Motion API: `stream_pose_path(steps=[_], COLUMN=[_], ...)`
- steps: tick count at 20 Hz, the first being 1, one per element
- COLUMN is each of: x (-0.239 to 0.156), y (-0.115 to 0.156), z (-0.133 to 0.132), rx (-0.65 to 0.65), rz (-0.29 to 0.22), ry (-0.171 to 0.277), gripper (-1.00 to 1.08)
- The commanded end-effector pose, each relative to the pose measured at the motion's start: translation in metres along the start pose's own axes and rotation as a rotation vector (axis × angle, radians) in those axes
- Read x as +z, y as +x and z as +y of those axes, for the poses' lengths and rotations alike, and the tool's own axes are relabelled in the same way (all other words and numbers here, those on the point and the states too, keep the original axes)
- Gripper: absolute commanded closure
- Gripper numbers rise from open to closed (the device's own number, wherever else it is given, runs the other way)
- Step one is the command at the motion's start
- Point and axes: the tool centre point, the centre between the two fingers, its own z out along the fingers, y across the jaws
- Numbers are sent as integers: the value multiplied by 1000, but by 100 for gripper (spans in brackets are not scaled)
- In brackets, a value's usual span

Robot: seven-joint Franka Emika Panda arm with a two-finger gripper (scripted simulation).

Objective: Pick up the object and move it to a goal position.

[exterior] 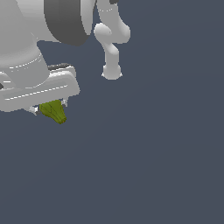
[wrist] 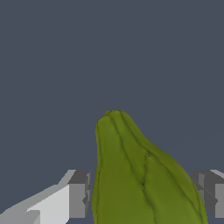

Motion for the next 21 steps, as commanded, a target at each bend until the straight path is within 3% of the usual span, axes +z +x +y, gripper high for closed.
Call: stream_pose_path(steps=[1, 10, 21], x=[-13, -38, -46], y=[-2, -4, -5], z=[11, 36, 44], rx=[-1, -1, 0], rz=[1, 1, 1], ry=[-1, -1, -2], gripper=[108, 108, 108])
